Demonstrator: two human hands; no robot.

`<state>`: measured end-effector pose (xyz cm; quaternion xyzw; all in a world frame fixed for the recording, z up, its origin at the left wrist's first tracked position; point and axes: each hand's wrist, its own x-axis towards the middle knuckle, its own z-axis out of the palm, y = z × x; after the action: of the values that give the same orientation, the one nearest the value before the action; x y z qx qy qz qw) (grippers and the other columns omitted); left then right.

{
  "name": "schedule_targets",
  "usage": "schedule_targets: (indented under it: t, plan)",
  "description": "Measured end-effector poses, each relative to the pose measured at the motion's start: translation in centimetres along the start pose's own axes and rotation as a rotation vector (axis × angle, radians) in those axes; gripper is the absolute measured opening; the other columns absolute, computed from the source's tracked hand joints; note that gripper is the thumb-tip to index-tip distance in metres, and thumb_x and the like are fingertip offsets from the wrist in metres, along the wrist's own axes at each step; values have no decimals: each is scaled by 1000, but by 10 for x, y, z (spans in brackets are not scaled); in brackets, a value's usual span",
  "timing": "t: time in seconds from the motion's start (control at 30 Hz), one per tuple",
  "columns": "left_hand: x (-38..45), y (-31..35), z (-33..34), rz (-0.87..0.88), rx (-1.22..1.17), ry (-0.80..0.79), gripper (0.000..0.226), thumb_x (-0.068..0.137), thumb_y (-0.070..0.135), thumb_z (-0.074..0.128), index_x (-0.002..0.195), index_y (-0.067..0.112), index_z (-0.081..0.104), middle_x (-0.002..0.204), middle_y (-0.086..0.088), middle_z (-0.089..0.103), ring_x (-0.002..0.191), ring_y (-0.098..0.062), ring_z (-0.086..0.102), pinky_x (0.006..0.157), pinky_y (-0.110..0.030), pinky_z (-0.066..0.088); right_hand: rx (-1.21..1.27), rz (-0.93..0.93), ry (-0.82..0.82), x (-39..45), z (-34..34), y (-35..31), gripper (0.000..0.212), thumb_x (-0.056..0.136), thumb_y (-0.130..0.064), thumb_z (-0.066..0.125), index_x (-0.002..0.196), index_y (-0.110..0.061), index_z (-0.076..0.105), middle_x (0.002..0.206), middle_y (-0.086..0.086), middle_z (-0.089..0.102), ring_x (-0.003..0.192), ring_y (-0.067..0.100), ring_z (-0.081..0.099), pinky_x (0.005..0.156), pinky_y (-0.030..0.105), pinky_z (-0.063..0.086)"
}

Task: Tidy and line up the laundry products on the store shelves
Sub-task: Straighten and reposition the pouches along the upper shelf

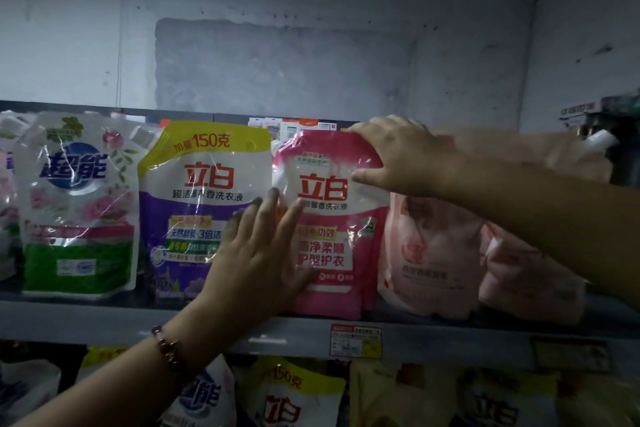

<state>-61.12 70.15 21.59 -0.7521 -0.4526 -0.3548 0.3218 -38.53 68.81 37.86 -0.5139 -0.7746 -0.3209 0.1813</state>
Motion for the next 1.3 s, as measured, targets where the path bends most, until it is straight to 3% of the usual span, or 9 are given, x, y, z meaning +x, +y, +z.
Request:
schedule_targets:
  t: [0.1, 0.2, 0.3, 0.5, 0.63, 0.77, 0.93, 1.17, 1.3]
  plan:
    - [3, 7, 16, 177, 65, -20, 100, 81, 82, 38, 159, 25, 12, 165, -19, 6, 152, -40, 4, 119, -62, 12, -76, -18, -71, -19, 3, 11, 81, 87, -59, 57, 152, -25, 25, 158, 3, 29, 146, 22, 22, 121, 40, 9]
    - [11, 14, 32, 133, 128, -106, 101, 79, 83, 33, 158, 24, 15, 163, -22, 15, 150, -42, 10, 117, -60, 11, -92, 14, -133, -30, 1, 28, 82, 88, -59, 55, 155, -28, 18, 163, 1, 14, 151, 22, 8, 121, 40, 0]
    - [14, 20, 44, 55, 131, -162, 94, 81, 82, 27, 152, 20, 31, 158, -24, 28, 147, -44, 20, 116, -61, 15, -34, 61, -106, -45, -5, 51, 81, 87, -58, 58, 153, -28, 23, 161, 0, 22, 150, 22, 13, 121, 39, 7]
    - [4, 44, 46, 73, 66, -57, 81, 86, 70, 35, 150, 22, 38, 160, -21, 23, 149, -44, 11, 117, -64, 12, 74, 189, -121, -117, -7, 90, 77, 89, -56, 58, 152, -30, 24, 161, -2, 21, 149, 19, 14, 118, 38, 15]
    - [10, 95, 36, 15, -104, -11, 72, 89, 60, 38, 147, 18, 44, 156, -20, 33, 145, -41, 25, 119, -54, 14, 310, 319, -16, -165, 25, 95, 69, 89, -50, 60, 149, -28, 32, 155, -2, 33, 137, 19, 38, 107, 35, 34]
    - [29, 157, 32, -148, -485, -129, 70, 92, 59, 46, 153, 33, 24, 147, -5, 42, 128, -27, 47, 101, -46, 48, 678, 488, -70, -185, 80, 77, 77, 85, -54, 64, 149, -32, 29, 151, -2, 38, 130, 19, 47, 104, 44, 46]
    - [40, 190, 53, -322, -788, -241, 98, 89, 48, 64, 150, 50, -12, 159, -3, 21, 139, -29, 39, 105, -45, 44, 809, 509, -7, -182, 122, 70, 92, 69, -70, 56, 149, -35, 27, 147, -4, 41, 135, 18, 42, 109, 46, 41]
    - [30, 210, 65, -357, -590, -213, 109, 86, 48, 67, 148, 46, -22, 155, -10, 19, 136, -37, 37, 103, -52, 45, 920, 401, -129, -200, 121, 79, 88, 75, -62, 64, 149, -42, 22, 150, -9, 39, 137, 13, 39, 110, 45, 41]
    - [31, 227, 55, -392, -437, -225, 95, 91, 49, 58, 154, 36, -12, 162, -9, 5, 145, -37, 21, 113, -52, 33, 716, 337, 153, -223, 94, 107, 60, 90, -40, 62, 145, -29, 40, 144, -9, 44, 127, 9, 46, 101, 34, 47]
